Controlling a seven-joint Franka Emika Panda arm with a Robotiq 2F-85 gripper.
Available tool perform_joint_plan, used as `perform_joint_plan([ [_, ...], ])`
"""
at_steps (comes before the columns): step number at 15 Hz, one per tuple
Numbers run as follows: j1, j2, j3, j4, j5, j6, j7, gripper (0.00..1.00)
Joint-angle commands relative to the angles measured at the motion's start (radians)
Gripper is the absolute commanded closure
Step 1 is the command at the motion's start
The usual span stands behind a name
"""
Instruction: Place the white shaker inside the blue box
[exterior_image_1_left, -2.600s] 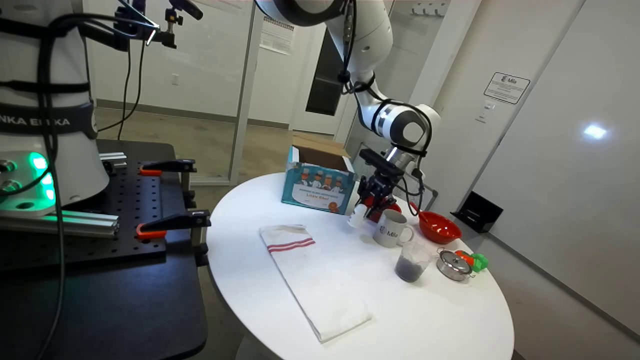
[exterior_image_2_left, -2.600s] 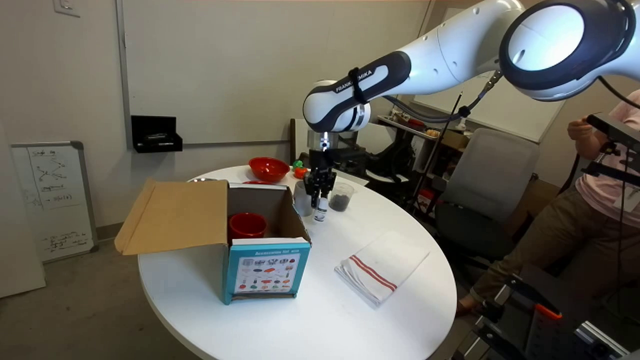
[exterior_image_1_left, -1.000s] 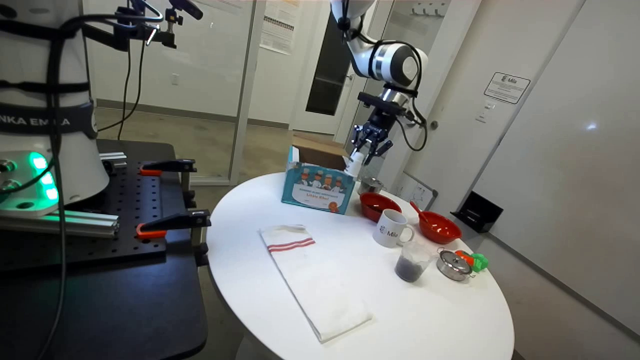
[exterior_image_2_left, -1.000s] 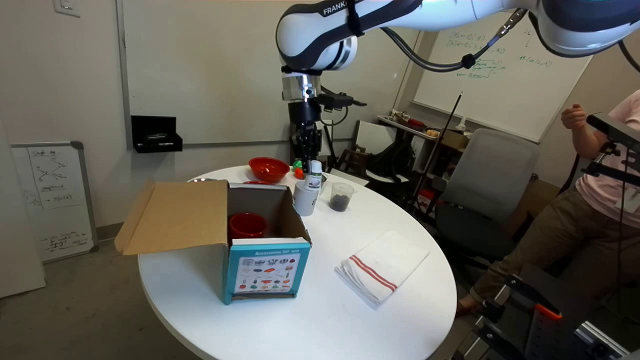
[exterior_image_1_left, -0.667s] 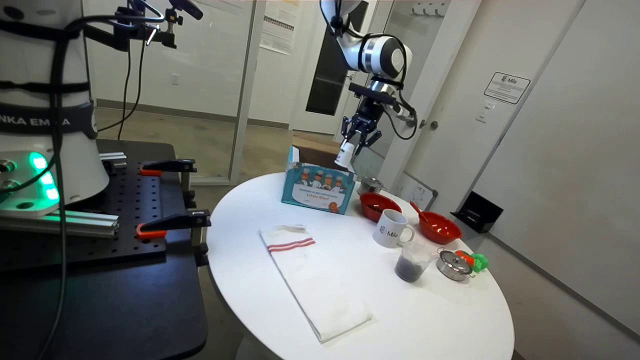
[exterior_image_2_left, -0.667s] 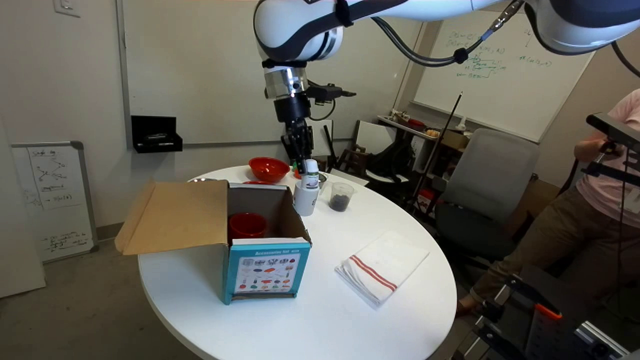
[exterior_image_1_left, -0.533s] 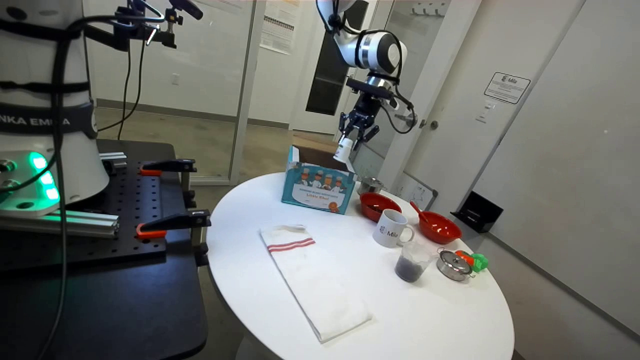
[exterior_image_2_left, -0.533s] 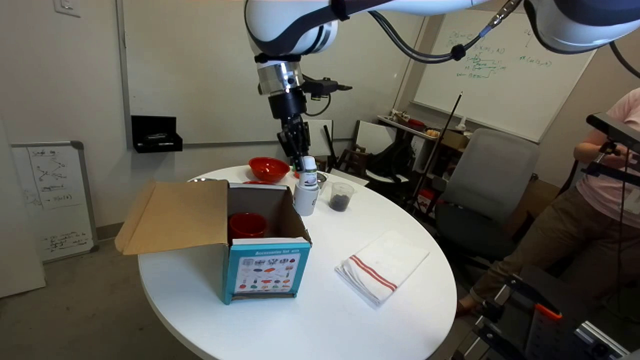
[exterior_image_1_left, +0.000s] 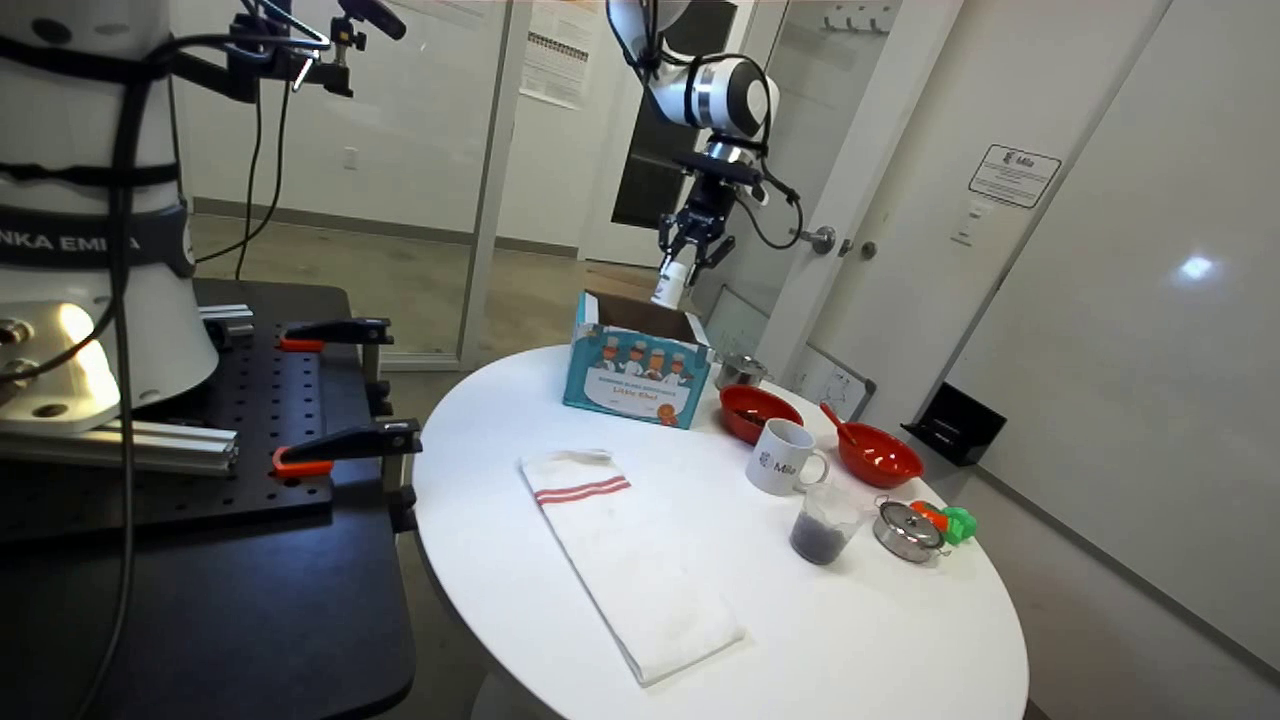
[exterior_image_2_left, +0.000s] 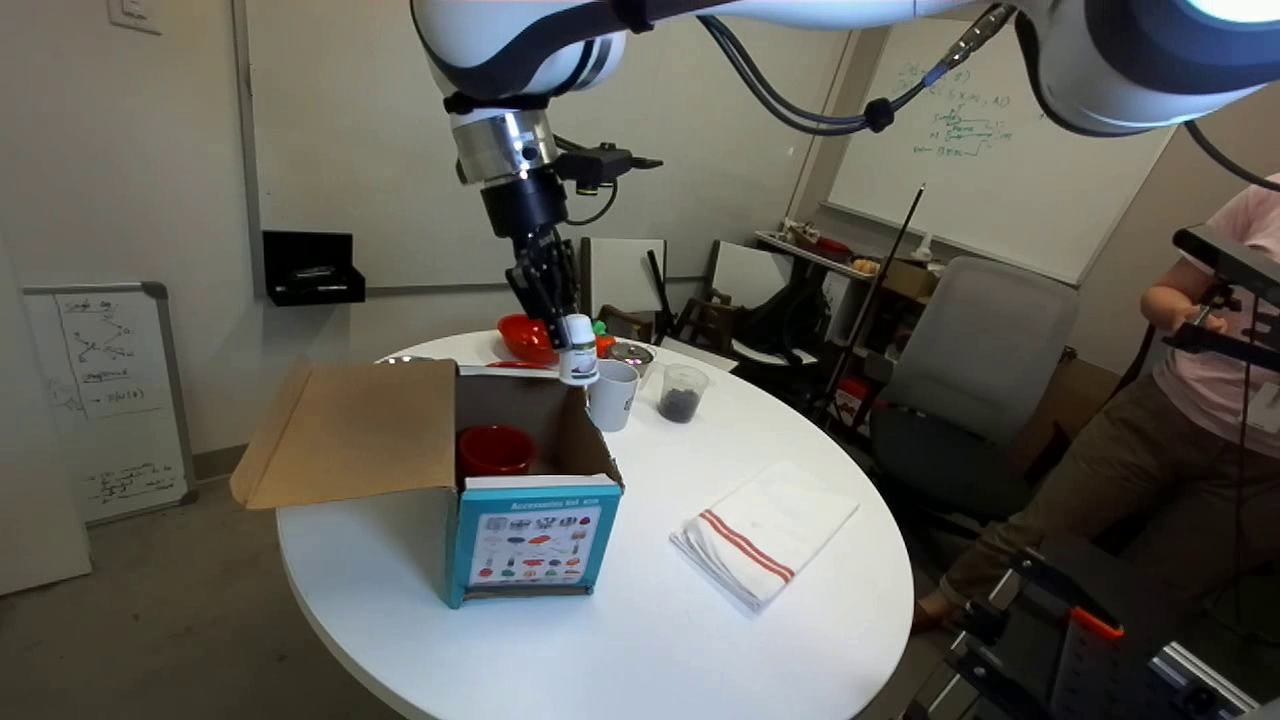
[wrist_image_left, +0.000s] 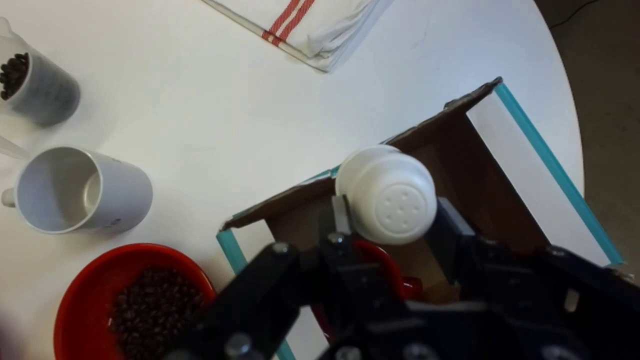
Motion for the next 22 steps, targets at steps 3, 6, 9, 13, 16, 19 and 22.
perform_joint_plan([
  [3,-0.006,0.132,0.016,0.181,0.031,-0.002,0.002,0.84],
  [6,-0.014,0.182,0.019,0.238,0.059,-0.003,0.014,0.84],
  [9,-0.015,0.218,0.023,0.27,0.075,0.03,0.012,0.84],
  [13,-0.008,0.271,0.024,0.308,0.076,0.103,0.018,0.84],
  [16,0.0,0.302,0.024,0.325,0.072,0.169,0.02,0.84],
  [19,0.008,0.336,0.021,0.341,0.066,0.214,0.026,0.84],
  [22,0.016,0.367,0.004,0.35,0.048,0.252,0.04,0.84],
])
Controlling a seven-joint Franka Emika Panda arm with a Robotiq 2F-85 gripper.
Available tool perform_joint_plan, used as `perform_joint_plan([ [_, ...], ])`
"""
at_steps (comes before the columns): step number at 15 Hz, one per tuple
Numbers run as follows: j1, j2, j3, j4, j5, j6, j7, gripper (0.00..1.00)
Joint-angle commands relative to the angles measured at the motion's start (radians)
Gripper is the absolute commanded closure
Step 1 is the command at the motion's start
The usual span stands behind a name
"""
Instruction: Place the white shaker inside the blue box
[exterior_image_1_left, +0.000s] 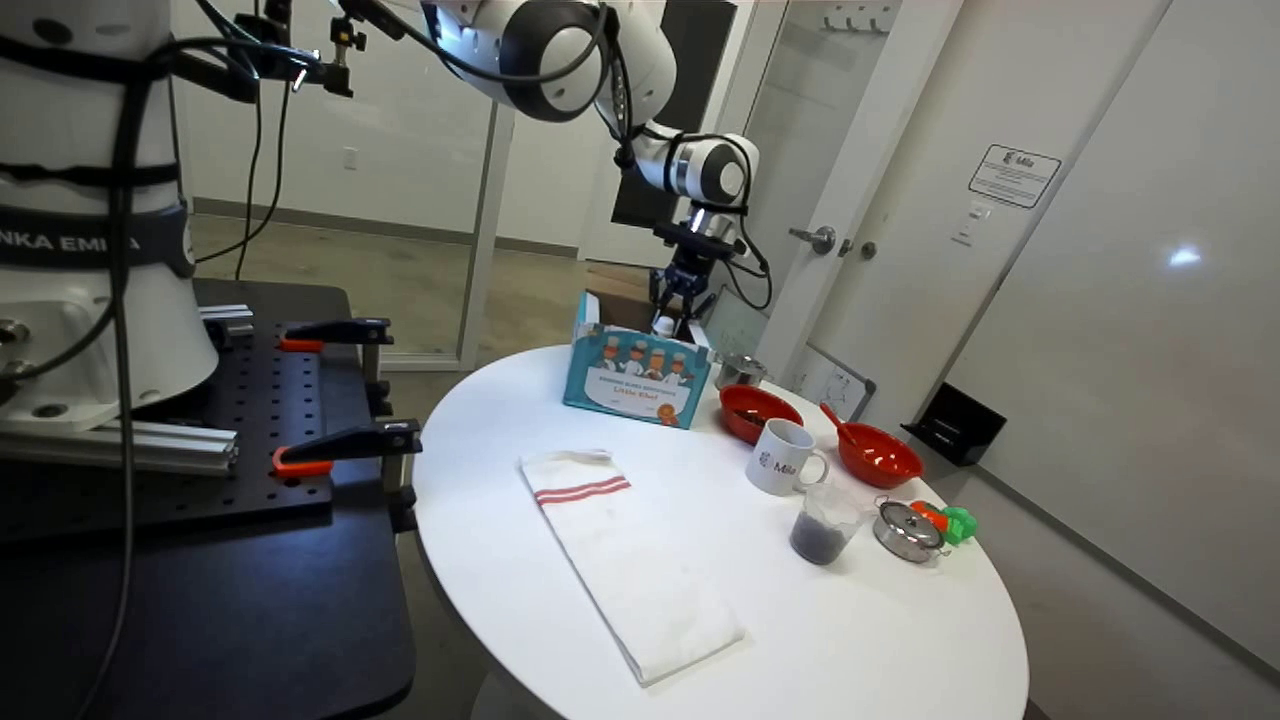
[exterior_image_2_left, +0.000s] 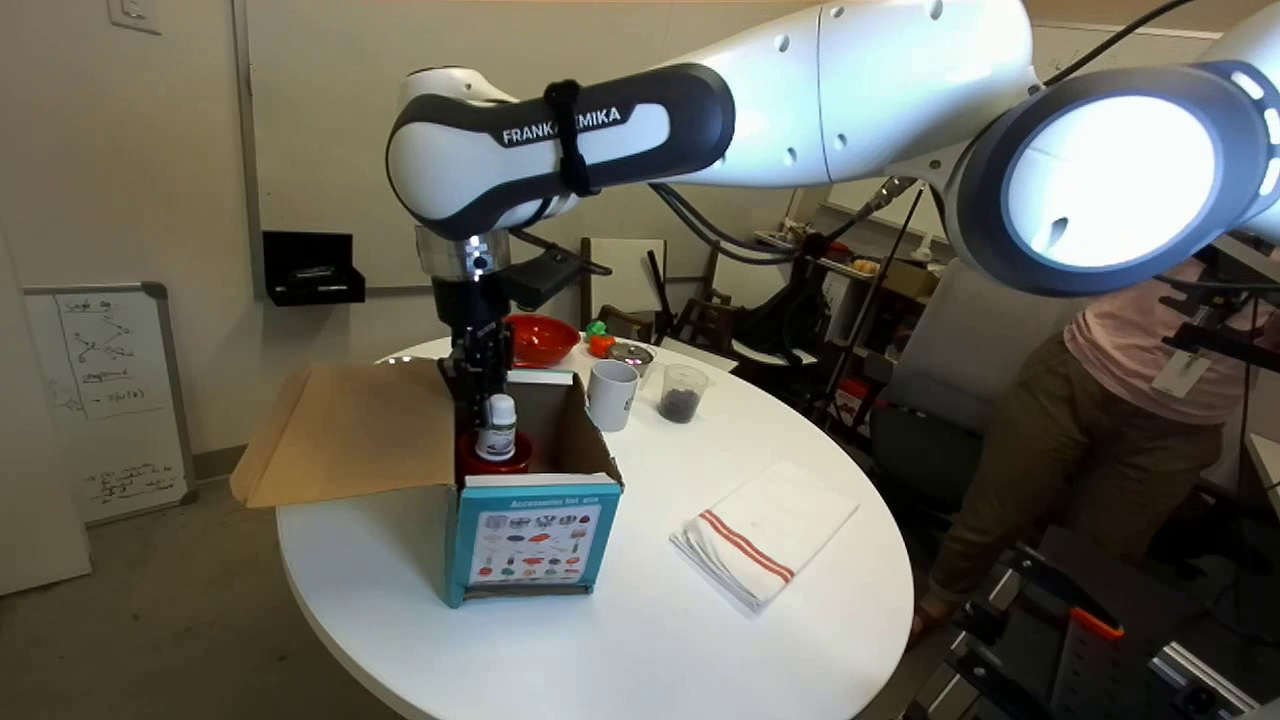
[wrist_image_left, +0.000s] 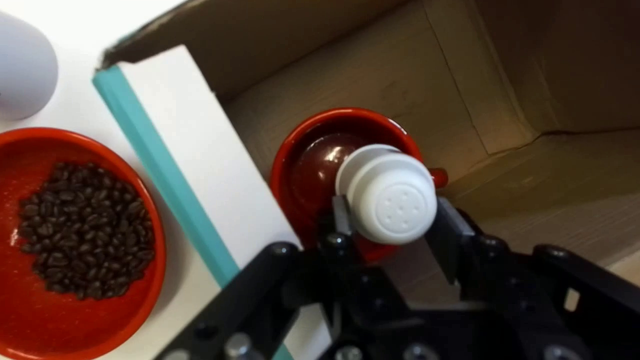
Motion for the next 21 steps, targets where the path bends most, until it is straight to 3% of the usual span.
perform_joint_plan([
  [1,0.012,0.068,-0.02,0.073,-0.016,0.038,0.026,0.84],
  [8,0.016,0.083,-0.035,0.077,-0.022,0.07,0.031,0.81],
  [9,0.015,0.081,-0.033,0.074,-0.019,0.065,0.023,0.34],
  [11,0.015,0.078,-0.032,0.071,-0.019,0.062,0.02,0.26],
  [14,0.015,0.074,-0.032,0.066,-0.021,0.066,0.013,0.03],
  [21,-0.003,-0.001,-0.002,0.031,0.004,-0.01,-0.047,0.0],
])
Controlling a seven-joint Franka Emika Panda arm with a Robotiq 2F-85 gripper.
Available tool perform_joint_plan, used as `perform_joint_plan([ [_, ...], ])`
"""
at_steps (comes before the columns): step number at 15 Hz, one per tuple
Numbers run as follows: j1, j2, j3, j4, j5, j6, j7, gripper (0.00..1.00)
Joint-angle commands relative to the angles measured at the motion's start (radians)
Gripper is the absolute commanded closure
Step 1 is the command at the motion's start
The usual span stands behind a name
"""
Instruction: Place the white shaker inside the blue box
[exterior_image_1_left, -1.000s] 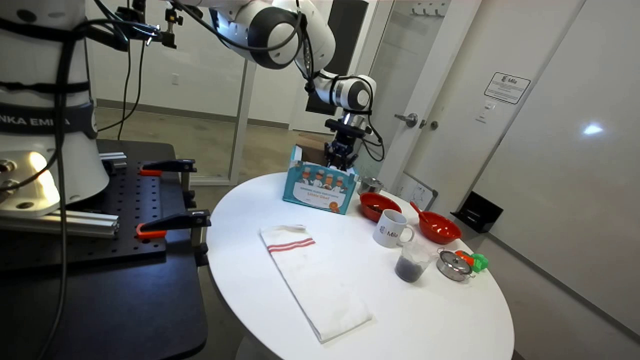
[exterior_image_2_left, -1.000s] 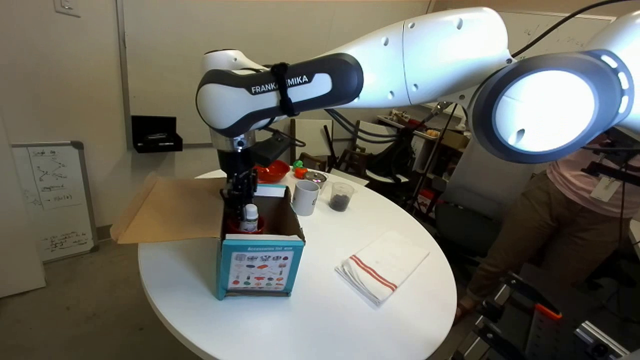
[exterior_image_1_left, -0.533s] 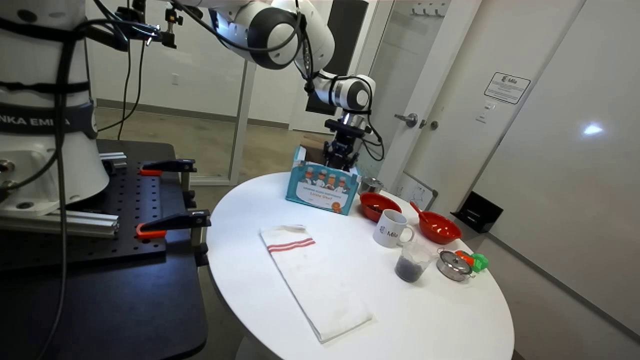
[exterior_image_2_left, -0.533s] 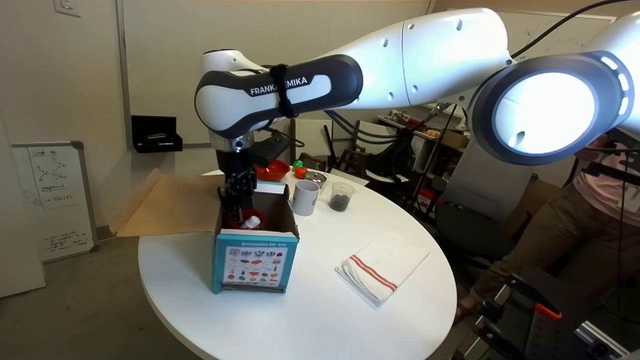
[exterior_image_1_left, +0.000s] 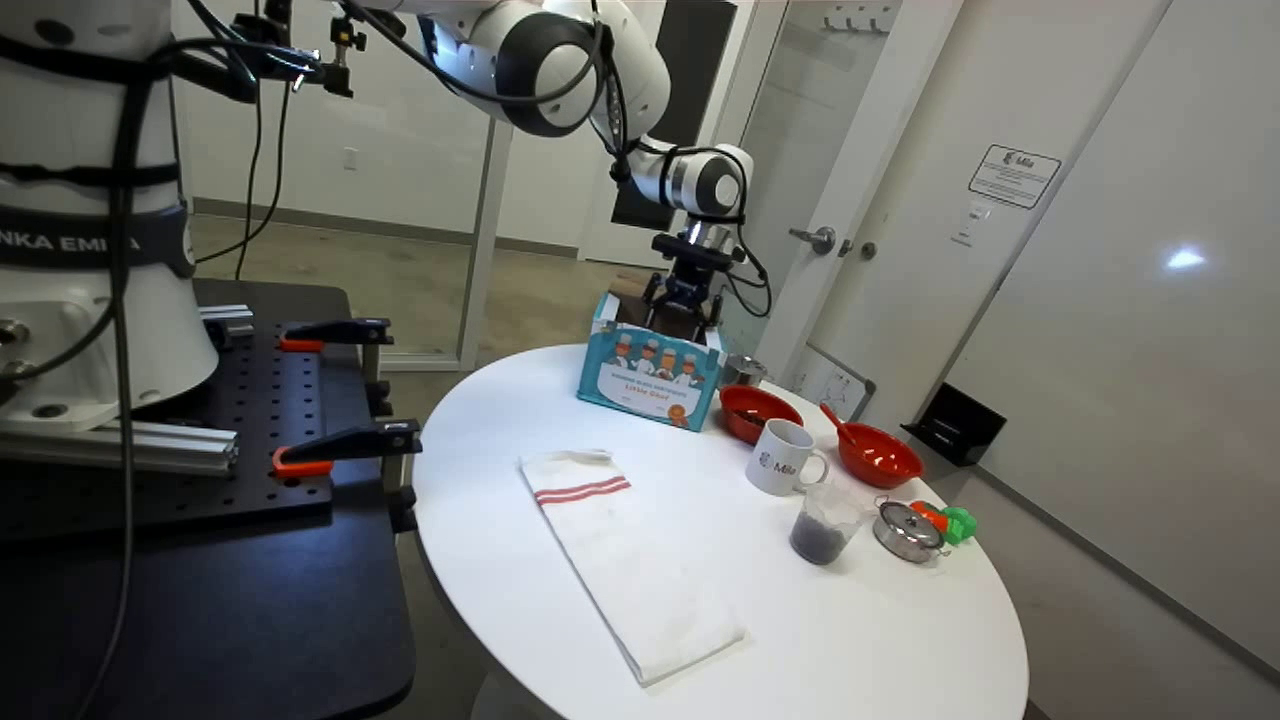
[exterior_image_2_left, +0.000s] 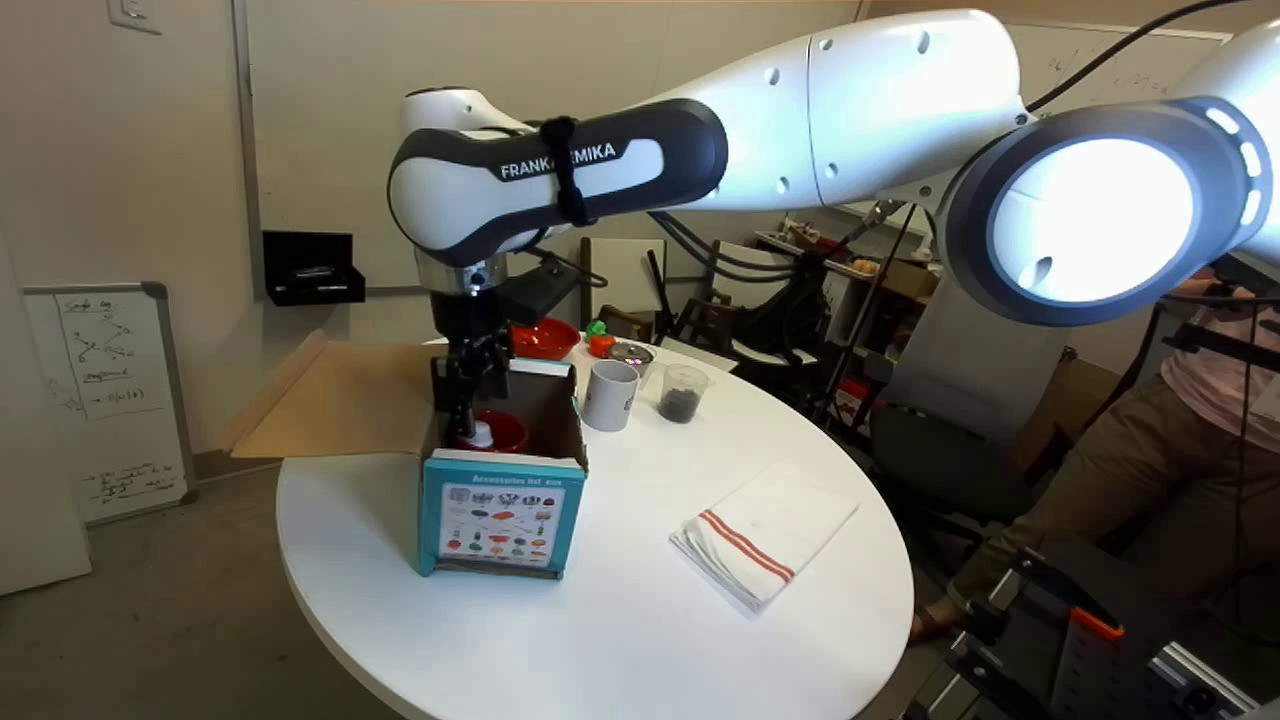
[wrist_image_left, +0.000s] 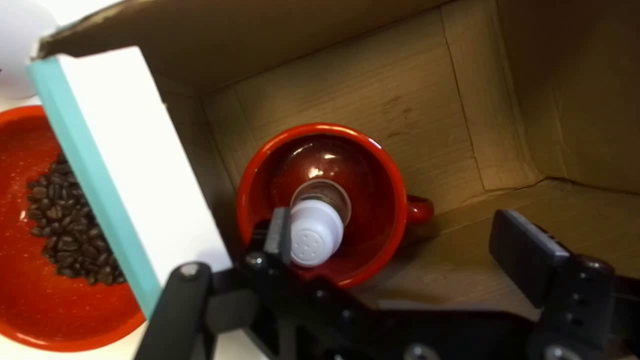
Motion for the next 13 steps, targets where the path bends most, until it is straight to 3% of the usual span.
perform_joint_plan([
  [1,-0.016,-0.059,0.025,-0.007,0.019,-0.098,-0.063,0.0],
  [7,-0.036,-0.169,0.054,-0.019,0.026,-0.246,-0.125,0.0],
  [13,-0.042,-0.203,0.042,0.003,0.016,-0.23,-0.102,0.0],
])
